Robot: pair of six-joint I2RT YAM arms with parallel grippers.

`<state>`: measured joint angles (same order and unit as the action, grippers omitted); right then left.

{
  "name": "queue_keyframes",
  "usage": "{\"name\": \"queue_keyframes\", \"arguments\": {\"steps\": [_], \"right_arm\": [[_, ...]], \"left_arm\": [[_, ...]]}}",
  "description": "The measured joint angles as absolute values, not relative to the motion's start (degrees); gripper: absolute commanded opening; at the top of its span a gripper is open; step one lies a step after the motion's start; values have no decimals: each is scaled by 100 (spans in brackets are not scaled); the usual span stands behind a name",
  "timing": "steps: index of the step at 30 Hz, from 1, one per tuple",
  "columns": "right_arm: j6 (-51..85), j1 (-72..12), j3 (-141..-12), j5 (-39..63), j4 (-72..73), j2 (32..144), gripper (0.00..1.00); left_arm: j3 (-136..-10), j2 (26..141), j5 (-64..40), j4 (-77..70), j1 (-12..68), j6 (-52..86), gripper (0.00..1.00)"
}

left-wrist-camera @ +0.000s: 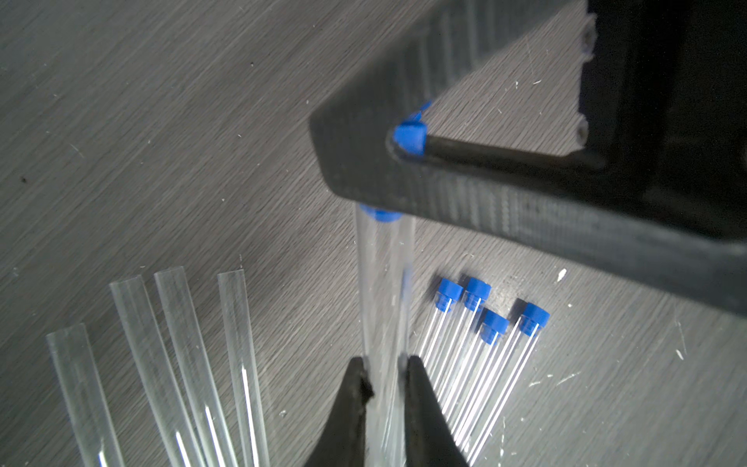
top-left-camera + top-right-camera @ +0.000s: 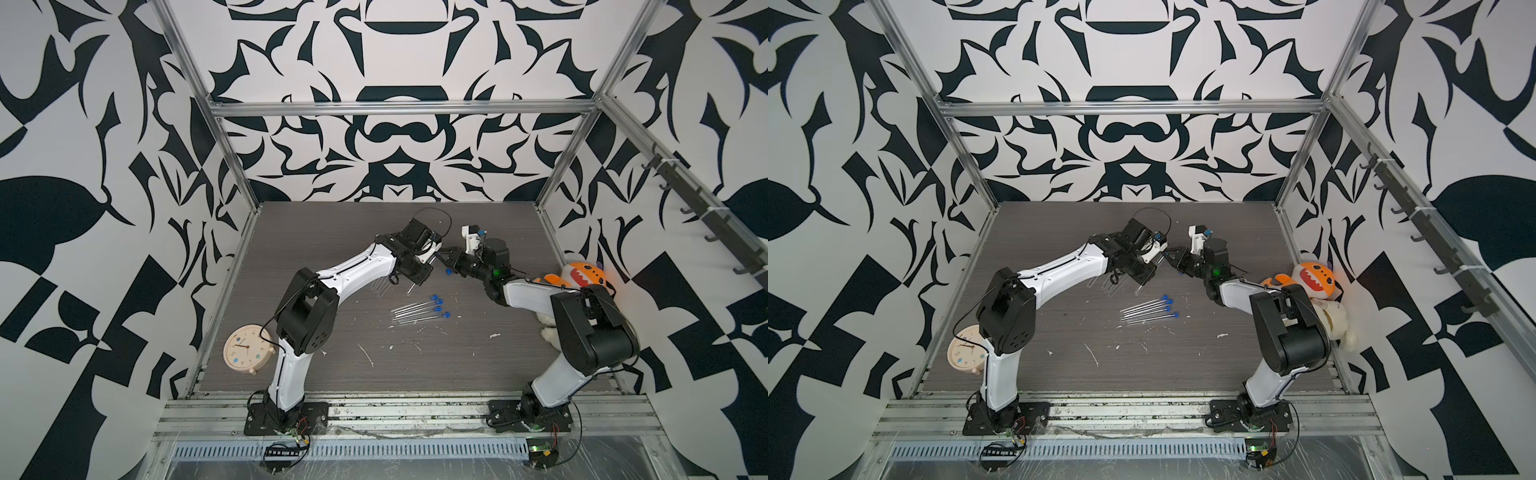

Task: Remove stoppers from test tubes
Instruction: Open the stopper on the test tube.

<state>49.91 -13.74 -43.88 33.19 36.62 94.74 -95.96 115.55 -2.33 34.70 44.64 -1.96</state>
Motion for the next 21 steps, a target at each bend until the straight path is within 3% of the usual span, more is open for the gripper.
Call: {"name": "queue_keyframes", "arguments": {"steps": [21], "right_arm": [[4383, -1374, -4528, 3142, 2729, 8995, 0]], "left_arm": [[-9596, 11509, -217, 3446, 4539, -346, 0]]}}
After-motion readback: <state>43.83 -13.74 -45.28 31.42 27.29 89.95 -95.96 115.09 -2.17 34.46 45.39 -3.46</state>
